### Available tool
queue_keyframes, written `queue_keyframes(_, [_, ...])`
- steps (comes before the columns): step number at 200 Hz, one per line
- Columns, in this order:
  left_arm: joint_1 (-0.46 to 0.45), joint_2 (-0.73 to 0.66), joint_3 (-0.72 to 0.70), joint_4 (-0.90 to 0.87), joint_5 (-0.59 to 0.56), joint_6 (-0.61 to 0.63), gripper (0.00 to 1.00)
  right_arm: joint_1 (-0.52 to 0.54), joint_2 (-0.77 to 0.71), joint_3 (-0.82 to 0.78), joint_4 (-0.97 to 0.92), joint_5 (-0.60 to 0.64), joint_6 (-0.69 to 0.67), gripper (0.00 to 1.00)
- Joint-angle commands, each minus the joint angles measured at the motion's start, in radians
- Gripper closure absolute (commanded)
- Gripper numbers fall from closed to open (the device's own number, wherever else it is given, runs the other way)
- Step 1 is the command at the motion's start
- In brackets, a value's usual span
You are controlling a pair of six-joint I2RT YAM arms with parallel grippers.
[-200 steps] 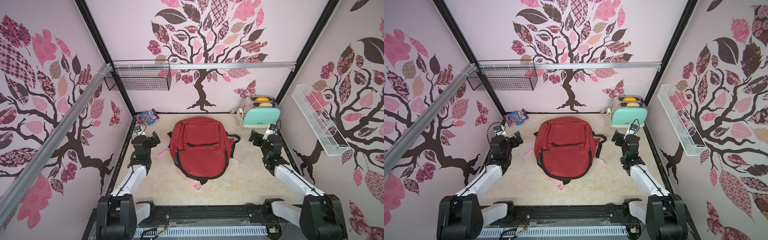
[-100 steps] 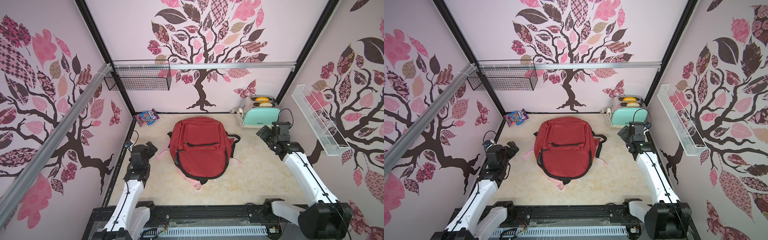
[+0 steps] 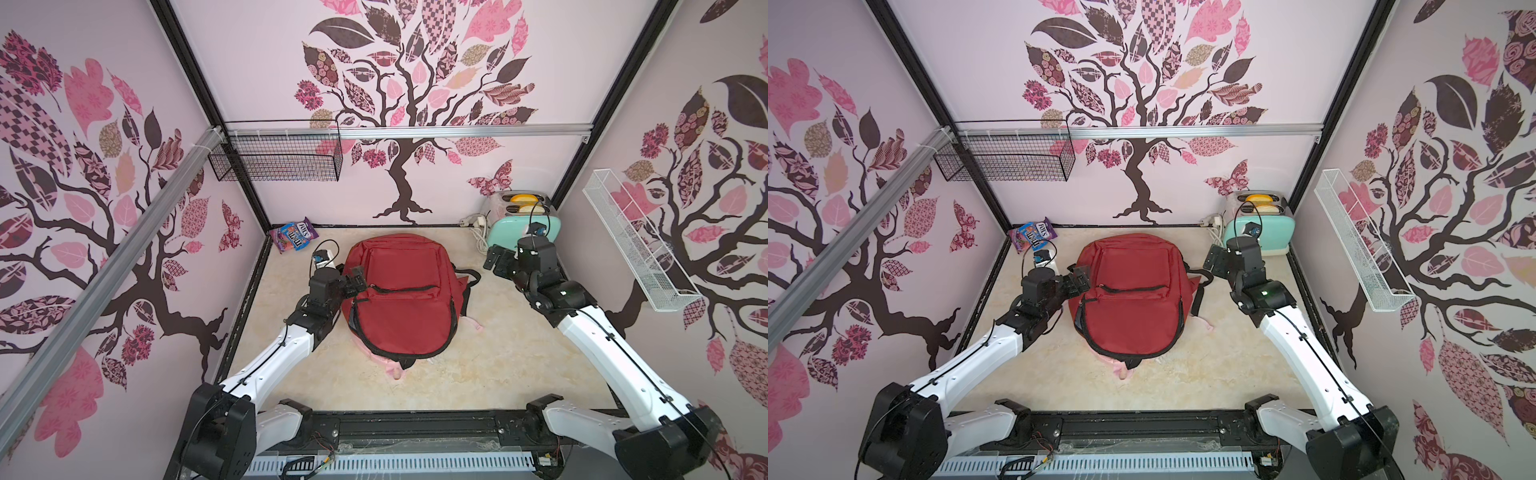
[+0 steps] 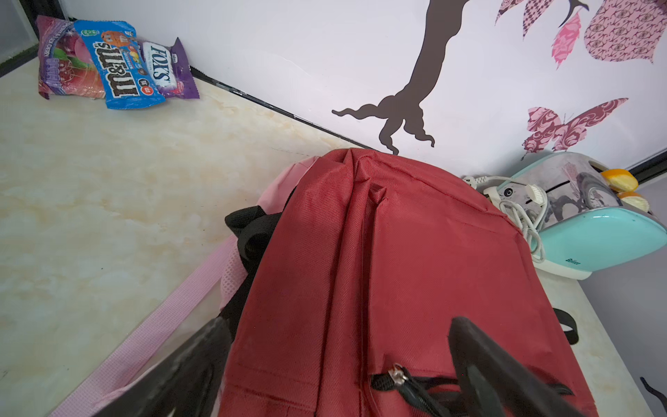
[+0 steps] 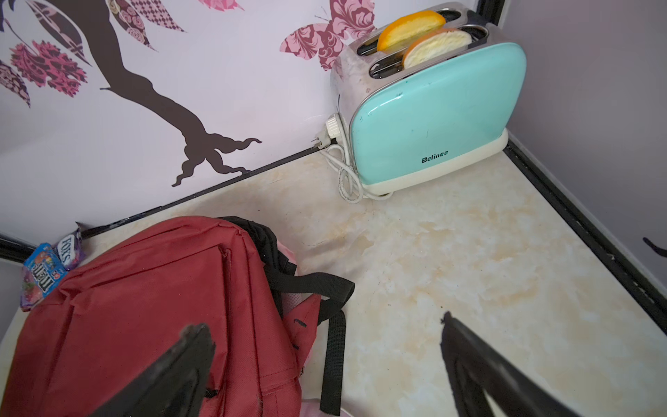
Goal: Zip up the backpack
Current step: Zip the zipper on the backpack.
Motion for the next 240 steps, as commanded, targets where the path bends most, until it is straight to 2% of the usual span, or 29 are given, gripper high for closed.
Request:
queue_keyframes(1, [0.004,-0.090,-0.021,-0.028,0.045,-0.035,0.02,0.005,-0.010,-0.045,0.095,0.012,-0.036,0.01])
queue_keyframes(25, [0.004,-0.125,0.026,-0.097,0.131,-0.070,0.02,0.004,0.051,-0.034,0.078,-0.009,0.027,0.01])
queue_keyframes(40, [0.004,-0.105,0.120,-0.236,0.120,-0.045,0.02,0.004,0.092,-0.022,0.080,-0.062,-0.004,0.01])
queue_keyframes(53, [0.008,-0.095,0.173,-0.313,0.107,-0.009,0.02,0.004,0.116,-0.017,0.086,-0.054,0.013,0.01])
queue_keyframes(75, [0.043,-0.112,0.157,-0.295,0.122,-0.021,0.02,0.004,0.174,0.003,0.108,-0.106,0.029,0.02])
queue_keyframes(92, [0.116,-0.102,0.096,-0.200,0.220,-0.086,0.02,0.004,0.247,0.048,0.088,-0.135,0.046,0.03])
queue_keyframes(104, [0.175,-0.050,0.080,-0.142,0.367,-0.138,0.02,0.003,0.289,0.072,0.074,-0.160,0.055,0.03])
queue_keyframes(125, [0.207,0.056,0.131,-0.205,0.496,-0.146,0.02,0.003,0.327,0.079,0.099,-0.231,0.069,0.03])
queue_keyframes(150, [0.208,0.087,0.126,-0.211,0.472,-0.153,0.02,0.002,0.365,0.091,0.130,-0.294,0.087,0.02])
queue_keyframes(185, [0.209,0.175,0.140,-0.244,0.510,-0.149,0.02,-0.002,0.418,0.105,0.125,-0.325,0.091,0.02])
queue_keyframes(240, [0.203,0.210,0.114,-0.254,0.486,-0.146,0.02,-0.008,0.482,0.064,0.187,-0.390,0.110,0.04])
